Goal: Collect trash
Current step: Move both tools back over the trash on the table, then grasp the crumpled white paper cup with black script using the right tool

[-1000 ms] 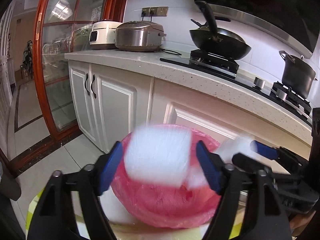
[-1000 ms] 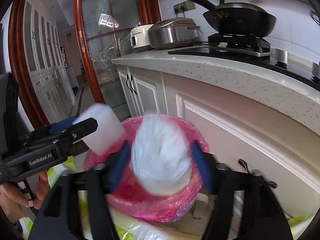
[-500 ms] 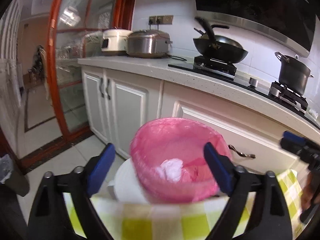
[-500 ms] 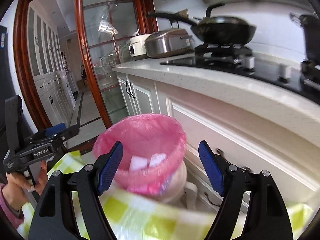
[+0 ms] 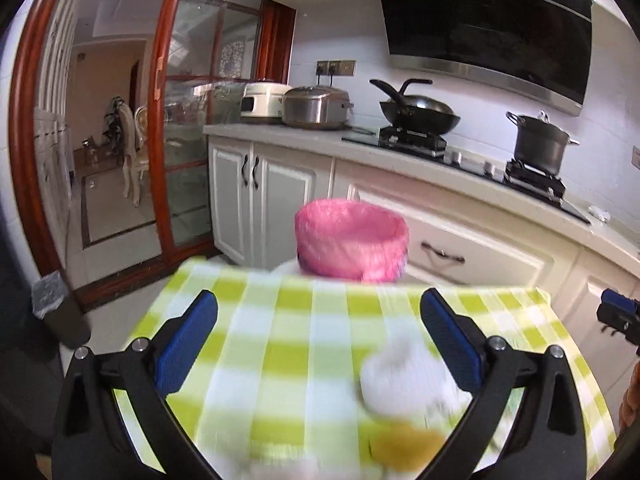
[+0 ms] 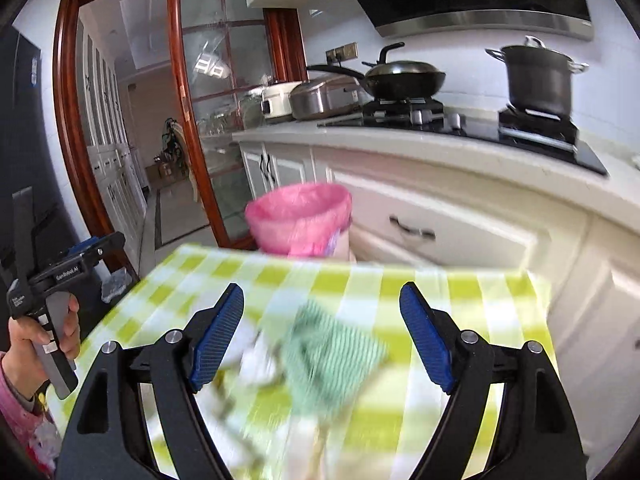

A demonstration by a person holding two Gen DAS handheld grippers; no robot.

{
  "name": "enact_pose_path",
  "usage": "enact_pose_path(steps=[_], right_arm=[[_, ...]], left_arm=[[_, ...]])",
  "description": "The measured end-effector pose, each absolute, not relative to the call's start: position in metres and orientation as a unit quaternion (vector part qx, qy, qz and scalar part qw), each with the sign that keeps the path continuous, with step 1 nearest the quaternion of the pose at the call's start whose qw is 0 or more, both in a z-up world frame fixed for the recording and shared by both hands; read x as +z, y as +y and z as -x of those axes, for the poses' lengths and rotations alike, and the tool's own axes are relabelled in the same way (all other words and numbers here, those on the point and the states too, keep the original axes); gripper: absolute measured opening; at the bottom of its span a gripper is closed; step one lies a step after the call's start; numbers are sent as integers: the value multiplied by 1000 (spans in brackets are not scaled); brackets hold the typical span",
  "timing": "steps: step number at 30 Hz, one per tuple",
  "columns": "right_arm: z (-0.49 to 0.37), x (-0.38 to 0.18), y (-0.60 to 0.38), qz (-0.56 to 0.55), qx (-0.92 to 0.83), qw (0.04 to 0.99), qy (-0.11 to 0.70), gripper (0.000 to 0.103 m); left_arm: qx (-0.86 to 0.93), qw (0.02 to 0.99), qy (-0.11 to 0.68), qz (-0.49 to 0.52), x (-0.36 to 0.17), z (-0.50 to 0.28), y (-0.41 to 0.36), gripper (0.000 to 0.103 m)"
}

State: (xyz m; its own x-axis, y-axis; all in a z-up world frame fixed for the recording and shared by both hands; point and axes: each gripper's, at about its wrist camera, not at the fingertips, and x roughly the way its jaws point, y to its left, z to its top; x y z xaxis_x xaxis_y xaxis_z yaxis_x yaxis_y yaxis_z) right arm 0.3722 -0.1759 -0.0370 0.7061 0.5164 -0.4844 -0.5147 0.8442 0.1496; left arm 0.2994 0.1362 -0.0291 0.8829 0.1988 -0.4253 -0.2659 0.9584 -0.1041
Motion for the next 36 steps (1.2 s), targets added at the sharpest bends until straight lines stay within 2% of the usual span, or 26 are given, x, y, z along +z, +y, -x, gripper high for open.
enact_pose_path(steps=[6,13,22,34,36], right_arm=[[-299,-81,-168,16,284,912,297,76],[-256,-129,-148,35,291,893,342,76],[-264,-151,-124,69,280,883,371,76],[-274,-176,-108,109,269,870,399,76],[-277,-176,-111,105,269,870,399,69]], left_arm=[[131,958,247,69,-66,-226,107,98],[128,945,283,100,-100,-183,100,98],[110,945,301,65,-118,-173,77,98],[127,939,304,96,-122,-173,104,98],[128,937,308,100,-124,-174,104,98]])
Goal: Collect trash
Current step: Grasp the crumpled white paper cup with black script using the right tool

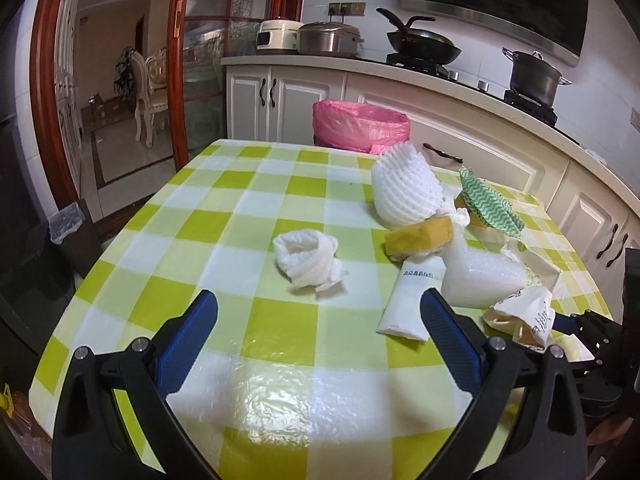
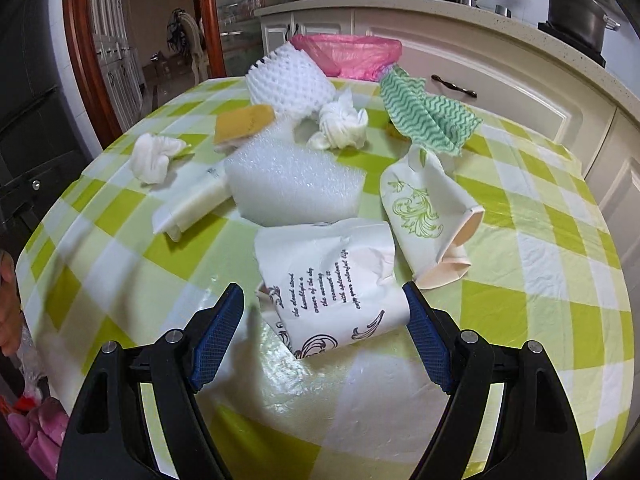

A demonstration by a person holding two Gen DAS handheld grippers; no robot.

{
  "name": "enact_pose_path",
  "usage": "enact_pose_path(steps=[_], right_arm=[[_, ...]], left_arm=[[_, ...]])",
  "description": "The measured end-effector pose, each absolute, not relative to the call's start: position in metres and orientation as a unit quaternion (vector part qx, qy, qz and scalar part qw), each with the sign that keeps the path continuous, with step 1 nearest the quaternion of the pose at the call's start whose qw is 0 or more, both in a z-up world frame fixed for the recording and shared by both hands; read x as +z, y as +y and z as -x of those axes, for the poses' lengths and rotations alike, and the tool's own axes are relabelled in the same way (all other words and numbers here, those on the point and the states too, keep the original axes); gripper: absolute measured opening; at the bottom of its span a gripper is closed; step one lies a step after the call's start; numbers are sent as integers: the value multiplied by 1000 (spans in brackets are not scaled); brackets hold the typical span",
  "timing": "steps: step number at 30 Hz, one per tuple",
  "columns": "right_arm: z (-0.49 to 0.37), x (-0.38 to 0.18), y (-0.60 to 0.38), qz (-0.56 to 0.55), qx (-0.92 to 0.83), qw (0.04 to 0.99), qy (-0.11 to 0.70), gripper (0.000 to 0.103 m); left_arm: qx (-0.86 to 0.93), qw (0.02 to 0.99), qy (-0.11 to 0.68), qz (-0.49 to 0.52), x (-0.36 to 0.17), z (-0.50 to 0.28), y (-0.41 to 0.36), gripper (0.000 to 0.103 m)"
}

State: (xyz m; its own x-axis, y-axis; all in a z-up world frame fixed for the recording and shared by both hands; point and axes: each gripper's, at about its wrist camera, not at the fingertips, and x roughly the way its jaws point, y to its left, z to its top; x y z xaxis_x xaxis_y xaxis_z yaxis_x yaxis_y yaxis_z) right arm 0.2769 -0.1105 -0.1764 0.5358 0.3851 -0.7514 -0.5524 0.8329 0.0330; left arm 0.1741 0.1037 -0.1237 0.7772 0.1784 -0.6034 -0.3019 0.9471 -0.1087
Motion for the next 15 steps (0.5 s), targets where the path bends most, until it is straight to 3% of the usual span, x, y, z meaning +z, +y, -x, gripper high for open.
enact_pose_path(steps=[15], right_arm=[[-264,-136,-201,-21,279,895,346,66]], left_arm=[[60,935,340,86,-129,-224,40,98]])
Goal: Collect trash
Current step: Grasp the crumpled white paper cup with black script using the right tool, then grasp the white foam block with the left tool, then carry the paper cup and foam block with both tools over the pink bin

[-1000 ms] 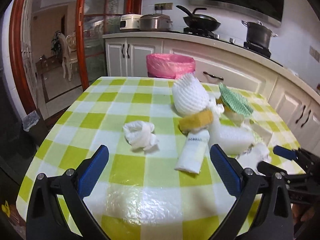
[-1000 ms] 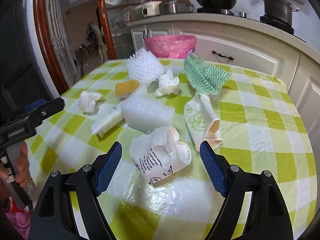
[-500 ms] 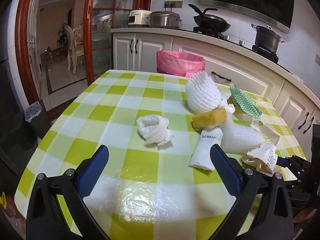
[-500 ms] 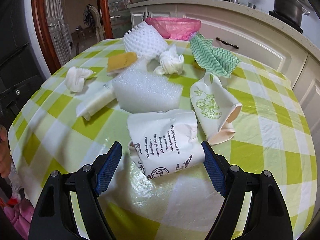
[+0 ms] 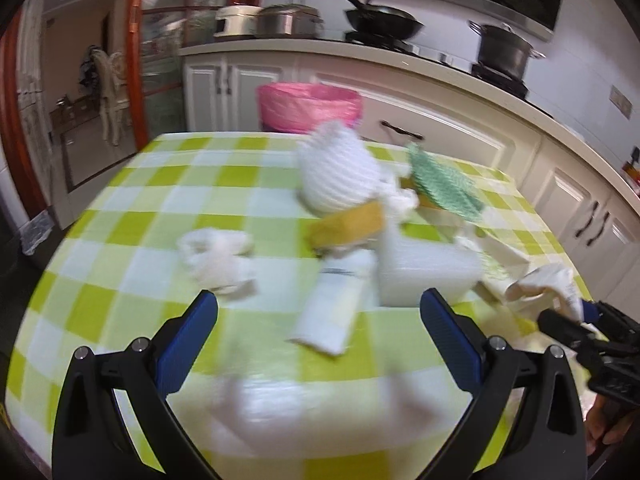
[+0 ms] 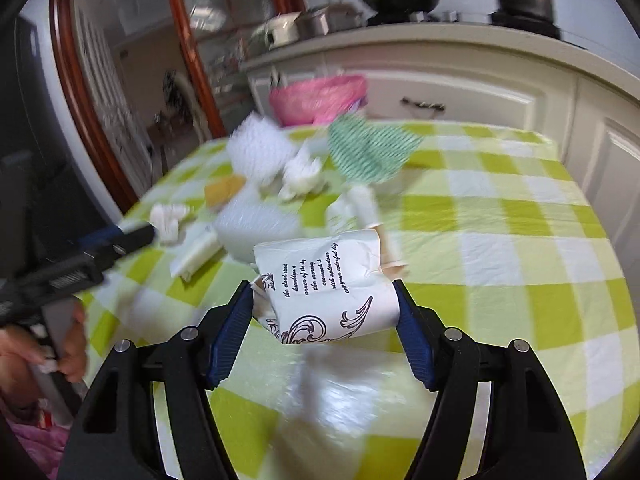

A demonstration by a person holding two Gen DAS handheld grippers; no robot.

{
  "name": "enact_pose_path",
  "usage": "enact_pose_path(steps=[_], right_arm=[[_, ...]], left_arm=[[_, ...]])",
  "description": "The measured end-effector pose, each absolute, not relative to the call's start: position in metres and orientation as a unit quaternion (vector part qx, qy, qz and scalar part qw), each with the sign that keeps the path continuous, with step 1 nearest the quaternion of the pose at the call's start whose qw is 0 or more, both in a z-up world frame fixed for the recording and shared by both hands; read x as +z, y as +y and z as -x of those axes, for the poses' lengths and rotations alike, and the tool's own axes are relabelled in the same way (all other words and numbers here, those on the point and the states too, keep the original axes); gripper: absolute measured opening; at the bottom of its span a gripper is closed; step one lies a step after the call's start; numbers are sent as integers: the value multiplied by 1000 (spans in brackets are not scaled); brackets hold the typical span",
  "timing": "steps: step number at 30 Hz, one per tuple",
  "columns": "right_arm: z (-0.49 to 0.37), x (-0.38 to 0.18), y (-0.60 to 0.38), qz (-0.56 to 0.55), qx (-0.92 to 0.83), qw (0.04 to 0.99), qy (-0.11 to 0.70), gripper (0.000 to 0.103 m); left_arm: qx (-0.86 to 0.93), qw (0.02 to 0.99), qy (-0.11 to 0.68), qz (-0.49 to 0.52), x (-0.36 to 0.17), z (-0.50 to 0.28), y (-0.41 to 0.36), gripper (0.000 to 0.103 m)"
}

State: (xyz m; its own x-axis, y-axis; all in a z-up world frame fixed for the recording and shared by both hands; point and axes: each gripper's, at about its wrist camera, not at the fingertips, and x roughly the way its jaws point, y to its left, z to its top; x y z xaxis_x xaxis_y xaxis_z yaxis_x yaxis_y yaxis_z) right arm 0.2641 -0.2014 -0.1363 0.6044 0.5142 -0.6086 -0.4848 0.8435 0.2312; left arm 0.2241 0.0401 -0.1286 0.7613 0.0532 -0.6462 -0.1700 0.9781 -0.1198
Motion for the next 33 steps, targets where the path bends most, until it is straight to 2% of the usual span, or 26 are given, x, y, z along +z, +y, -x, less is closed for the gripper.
enact_pose_path(steps=[15,16,17,18,25,33], right_arm=[[-264,-126,-265,-80,256,907,324,66],[-264,-126,-265,-80,256,907,323,66],[-264,-126,-266,-81,257,908,322,66],[-265,-126,-267,-81,258,908,321,66],[-265,-126,-258,-82,267,906,319,66],[-265,-113,-229,-61,278,908,309,66]], left_arm=[[34,919,393,25,-159,-308,-45,98],[32,918,395,24,-160,-308,-45,94],[30,918,394,22,-161,-308,-46,79],[26,919,394,17,-161,-307,-47,80],[2,940,340,-13,-140,-276,-50,80],[4,958,287,27,-105,-245,-19,80]])
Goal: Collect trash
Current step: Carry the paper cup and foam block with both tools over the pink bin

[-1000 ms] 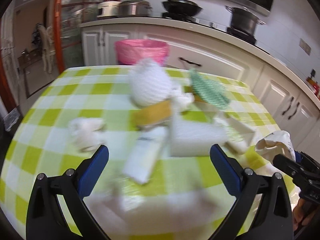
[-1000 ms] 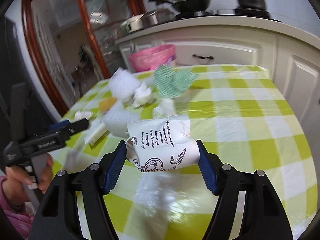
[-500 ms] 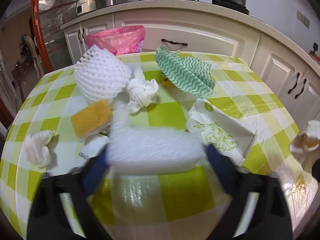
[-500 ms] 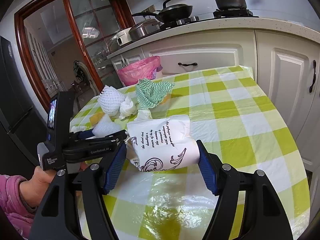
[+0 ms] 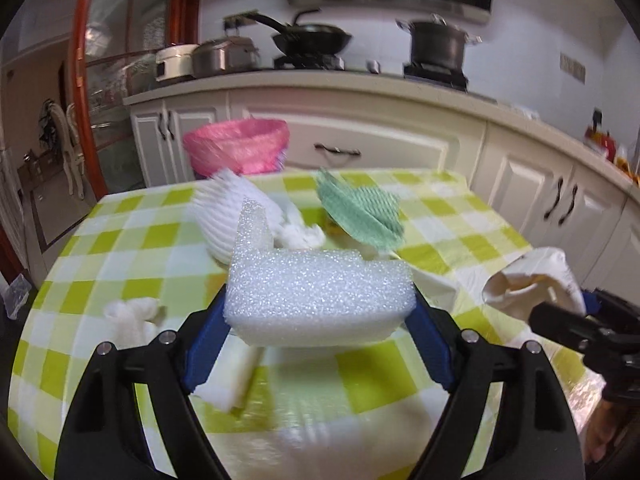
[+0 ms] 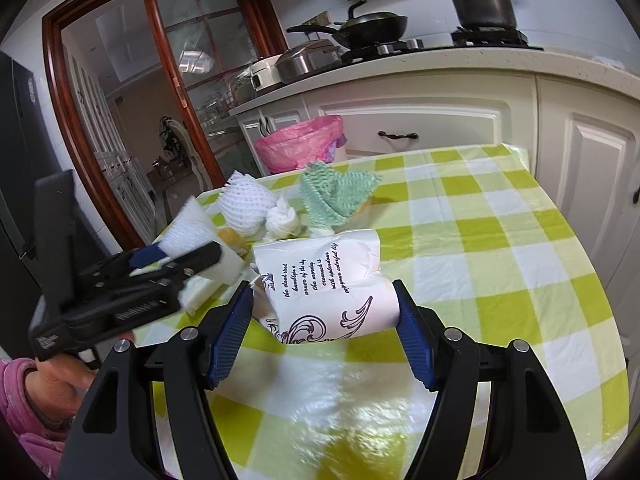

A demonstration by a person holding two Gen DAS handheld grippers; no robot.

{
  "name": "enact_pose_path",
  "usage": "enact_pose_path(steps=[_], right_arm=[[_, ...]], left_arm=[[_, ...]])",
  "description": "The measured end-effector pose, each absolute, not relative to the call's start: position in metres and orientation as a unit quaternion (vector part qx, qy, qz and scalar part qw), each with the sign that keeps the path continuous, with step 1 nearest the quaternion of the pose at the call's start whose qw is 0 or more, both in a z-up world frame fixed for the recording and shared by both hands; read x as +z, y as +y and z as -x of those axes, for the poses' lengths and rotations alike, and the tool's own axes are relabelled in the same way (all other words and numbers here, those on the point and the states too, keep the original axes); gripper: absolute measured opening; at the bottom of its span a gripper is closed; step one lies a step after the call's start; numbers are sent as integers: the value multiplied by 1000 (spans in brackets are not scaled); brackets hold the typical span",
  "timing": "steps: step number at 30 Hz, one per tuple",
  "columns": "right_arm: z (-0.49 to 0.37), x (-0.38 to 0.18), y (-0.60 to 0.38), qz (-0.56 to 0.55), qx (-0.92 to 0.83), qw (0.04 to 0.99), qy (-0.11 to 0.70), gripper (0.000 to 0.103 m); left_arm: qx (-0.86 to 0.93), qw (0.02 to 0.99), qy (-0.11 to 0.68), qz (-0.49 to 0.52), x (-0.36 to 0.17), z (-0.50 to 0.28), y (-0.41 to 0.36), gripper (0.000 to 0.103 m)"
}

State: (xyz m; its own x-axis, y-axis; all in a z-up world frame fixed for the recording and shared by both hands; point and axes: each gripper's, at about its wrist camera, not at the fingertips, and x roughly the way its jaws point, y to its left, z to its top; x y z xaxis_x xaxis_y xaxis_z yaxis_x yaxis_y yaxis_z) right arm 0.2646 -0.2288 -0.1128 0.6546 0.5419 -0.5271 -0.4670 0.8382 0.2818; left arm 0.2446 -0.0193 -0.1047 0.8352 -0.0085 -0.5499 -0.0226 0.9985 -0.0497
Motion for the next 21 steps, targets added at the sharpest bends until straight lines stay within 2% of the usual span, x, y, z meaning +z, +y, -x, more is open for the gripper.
enact_pose_path(steps=[11,21], right_arm=[[-277,-84,-173,-27,297,910,288,66],[-329,-47,-126,-19,318,912,258,66]], left_arm=[[28,970,239,37,-68,-207,36,80],[43,974,215,60,-33,-225,82,80]])
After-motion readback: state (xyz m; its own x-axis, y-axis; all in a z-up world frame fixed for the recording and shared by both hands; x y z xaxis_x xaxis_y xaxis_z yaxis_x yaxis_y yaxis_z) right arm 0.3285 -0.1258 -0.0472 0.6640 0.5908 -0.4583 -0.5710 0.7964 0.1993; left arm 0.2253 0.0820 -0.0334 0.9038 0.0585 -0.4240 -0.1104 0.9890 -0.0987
